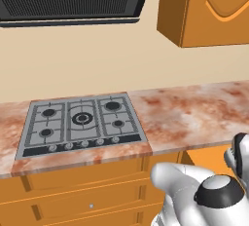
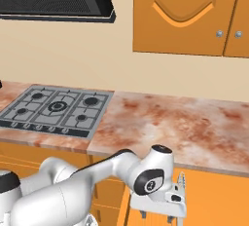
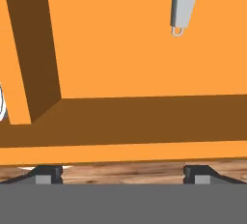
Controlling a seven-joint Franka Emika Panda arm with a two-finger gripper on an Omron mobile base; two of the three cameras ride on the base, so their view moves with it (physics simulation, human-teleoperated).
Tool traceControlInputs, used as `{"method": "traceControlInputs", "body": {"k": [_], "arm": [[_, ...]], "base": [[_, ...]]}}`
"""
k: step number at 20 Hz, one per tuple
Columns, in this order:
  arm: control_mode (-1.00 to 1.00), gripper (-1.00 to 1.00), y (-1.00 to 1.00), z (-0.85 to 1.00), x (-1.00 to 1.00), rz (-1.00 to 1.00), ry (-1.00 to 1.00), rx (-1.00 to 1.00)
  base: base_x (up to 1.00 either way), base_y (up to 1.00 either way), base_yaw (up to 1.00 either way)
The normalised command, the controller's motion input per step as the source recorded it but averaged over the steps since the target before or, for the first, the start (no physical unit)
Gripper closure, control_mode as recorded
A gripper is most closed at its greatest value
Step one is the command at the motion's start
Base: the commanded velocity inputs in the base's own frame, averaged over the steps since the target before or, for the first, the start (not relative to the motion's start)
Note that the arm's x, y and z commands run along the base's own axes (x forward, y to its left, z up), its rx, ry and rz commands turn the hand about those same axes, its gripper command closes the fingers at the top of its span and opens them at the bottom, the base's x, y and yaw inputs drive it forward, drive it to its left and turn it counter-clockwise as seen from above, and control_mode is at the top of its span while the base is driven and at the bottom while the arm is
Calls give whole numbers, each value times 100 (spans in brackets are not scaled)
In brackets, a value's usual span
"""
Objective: Take the tongs from the drawer on the right and place them on the dining counter next to the tray containing the kebab skewer.
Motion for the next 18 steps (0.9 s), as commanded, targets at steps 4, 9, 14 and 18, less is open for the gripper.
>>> {"method": "traceControlInputs", "body": {"k": [4,9,14,18], "arm": [[-100,-100,0,0,66,-3,0,0],[-100,-100,0,0,31,-4,0,0],[-100,-100,-8,0,4,-6,-4,0],[-100,-100,-10,0,0,-7,-13,0]], "base": [[0,0,0],[0,0,0],[0,0,0],[0,0,0]]}}
